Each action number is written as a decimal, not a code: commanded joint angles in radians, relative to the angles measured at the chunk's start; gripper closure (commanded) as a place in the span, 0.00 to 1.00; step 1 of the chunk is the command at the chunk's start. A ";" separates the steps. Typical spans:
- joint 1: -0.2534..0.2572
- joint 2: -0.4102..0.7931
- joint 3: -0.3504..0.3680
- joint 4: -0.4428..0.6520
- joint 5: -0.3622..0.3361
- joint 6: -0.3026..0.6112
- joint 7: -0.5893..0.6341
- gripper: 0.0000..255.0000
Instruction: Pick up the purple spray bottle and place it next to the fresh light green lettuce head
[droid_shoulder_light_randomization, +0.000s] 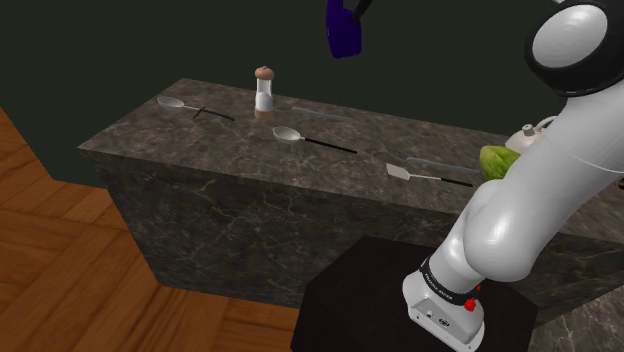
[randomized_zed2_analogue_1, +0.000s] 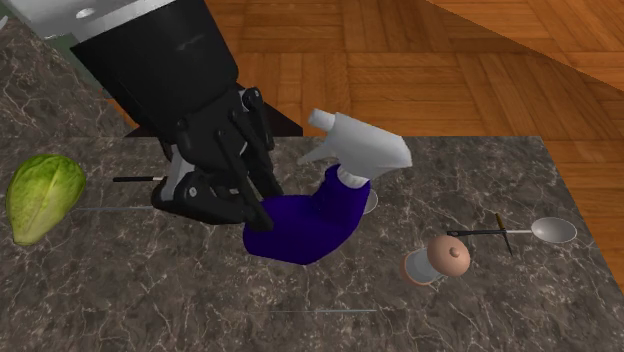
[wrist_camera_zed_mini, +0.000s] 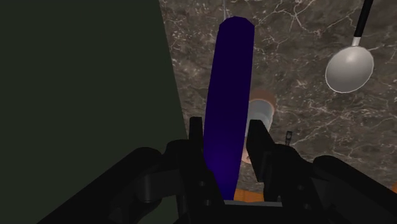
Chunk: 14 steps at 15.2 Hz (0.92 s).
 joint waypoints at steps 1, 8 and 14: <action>-0.003 0.016 -0.004 0.046 0.010 -0.033 -0.003 1.00; -0.017 0.037 -0.020 0.146 0.031 -0.118 -0.023 1.00; -0.043 -0.152 -0.032 -0.065 -0.048 -0.073 -0.078 1.00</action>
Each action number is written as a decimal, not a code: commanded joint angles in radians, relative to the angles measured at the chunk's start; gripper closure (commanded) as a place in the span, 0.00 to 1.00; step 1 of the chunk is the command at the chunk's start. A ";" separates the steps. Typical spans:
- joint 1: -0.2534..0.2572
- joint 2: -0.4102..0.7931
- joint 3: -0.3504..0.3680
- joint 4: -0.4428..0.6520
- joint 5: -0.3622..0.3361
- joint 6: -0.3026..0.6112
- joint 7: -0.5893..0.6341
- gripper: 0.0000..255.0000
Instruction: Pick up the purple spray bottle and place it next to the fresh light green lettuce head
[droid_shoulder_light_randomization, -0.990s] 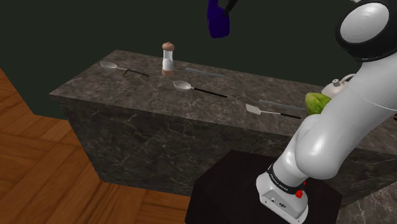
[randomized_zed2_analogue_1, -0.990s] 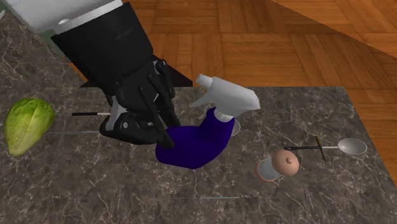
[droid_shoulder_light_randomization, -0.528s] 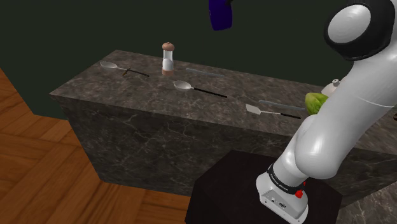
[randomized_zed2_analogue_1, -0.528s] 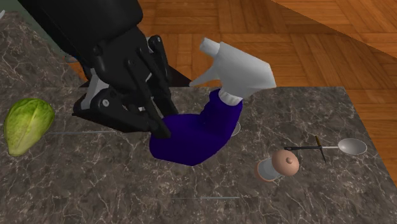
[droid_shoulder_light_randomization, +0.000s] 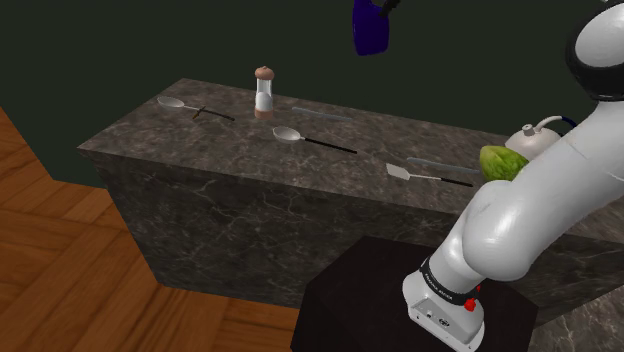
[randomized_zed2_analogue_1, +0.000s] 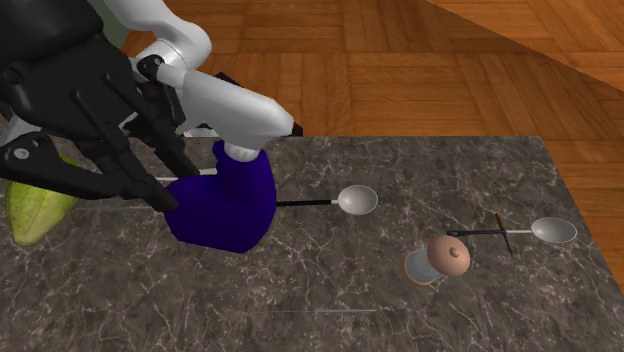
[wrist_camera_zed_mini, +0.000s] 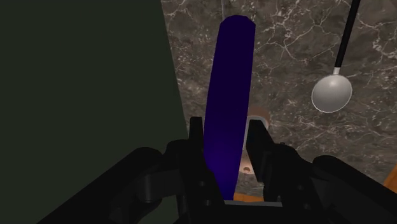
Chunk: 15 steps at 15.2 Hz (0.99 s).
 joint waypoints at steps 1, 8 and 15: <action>-0.013 -0.044 -0.010 -0.041 -0.015 0.001 -0.025 1.00; -0.072 -0.207 -0.048 -0.189 -0.074 0.004 -0.116 1.00; -0.129 -0.325 -0.116 -0.270 -0.119 -0.019 -0.228 1.00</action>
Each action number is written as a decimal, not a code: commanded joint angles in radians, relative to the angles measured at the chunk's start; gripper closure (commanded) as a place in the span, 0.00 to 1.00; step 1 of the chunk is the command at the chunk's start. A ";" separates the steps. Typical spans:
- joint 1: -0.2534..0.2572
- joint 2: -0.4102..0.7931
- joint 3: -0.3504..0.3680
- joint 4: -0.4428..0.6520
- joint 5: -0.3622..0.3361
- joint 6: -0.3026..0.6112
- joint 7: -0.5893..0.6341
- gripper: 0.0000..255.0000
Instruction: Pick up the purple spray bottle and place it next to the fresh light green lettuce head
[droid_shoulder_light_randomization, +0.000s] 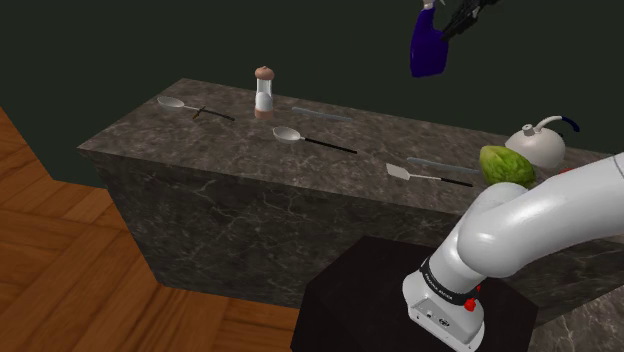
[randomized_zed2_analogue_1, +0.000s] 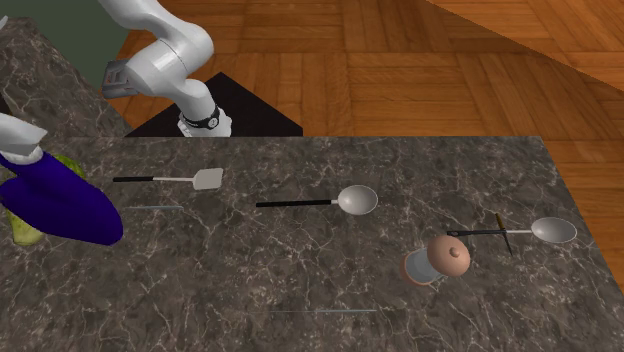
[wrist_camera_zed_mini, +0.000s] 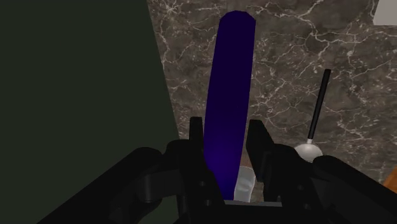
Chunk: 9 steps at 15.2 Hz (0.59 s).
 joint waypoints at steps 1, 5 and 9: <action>-0.015 -0.028 -0.026 -0.012 -0.011 -0.011 -0.038 1.00; -0.041 -0.072 -0.080 -0.026 -0.032 -0.033 -0.112 1.00; -0.059 -0.104 -0.145 -0.021 -0.051 -0.059 -0.191 1.00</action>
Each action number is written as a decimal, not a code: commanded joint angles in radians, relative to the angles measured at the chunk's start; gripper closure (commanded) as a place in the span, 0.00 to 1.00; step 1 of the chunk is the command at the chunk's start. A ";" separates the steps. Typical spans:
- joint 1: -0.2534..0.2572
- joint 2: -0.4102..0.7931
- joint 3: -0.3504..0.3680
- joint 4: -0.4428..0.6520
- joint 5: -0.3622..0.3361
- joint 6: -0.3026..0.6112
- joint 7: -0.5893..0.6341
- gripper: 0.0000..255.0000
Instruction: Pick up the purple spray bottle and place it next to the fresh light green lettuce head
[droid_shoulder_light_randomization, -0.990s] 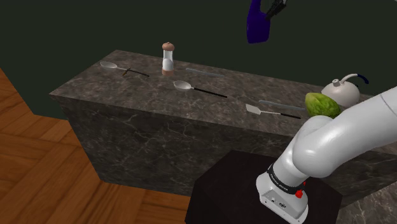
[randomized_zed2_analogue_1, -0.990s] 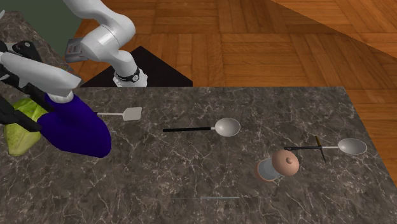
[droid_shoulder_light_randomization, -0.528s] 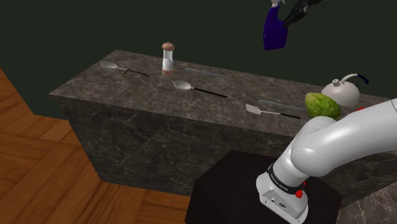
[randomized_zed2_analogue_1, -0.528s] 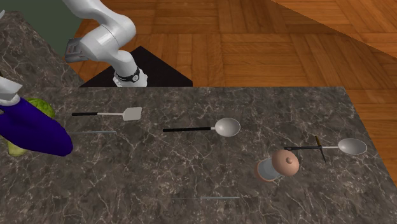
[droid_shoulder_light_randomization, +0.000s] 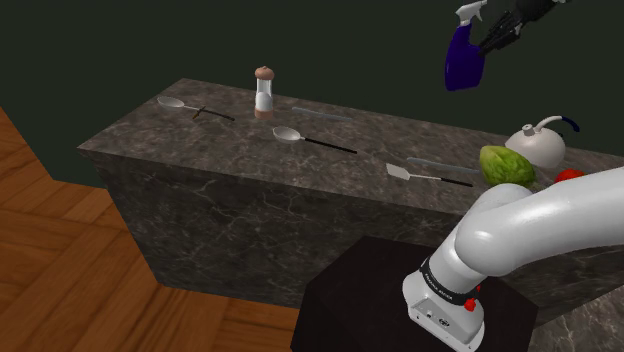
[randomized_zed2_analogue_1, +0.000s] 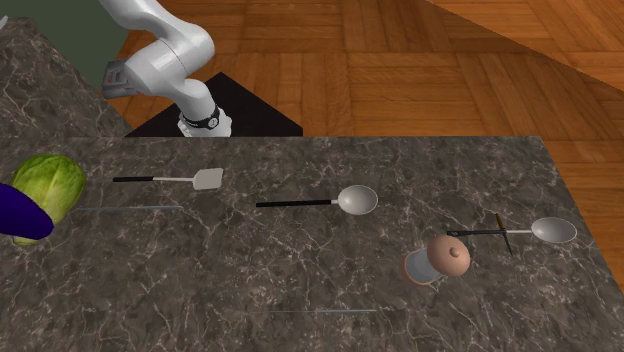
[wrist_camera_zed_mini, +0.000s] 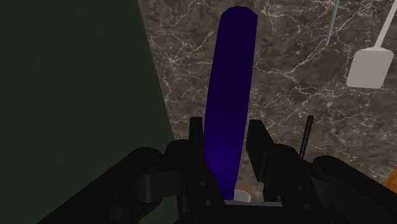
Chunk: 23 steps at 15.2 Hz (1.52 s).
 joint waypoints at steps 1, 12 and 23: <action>-0.008 -0.015 -0.034 0.002 -0.010 -0.011 -0.042 1.00; 0.027 -0.034 -0.290 0.127 -0.047 -0.097 -0.277 1.00; 0.272 -0.066 -0.666 0.426 -0.111 -0.226 -0.488 1.00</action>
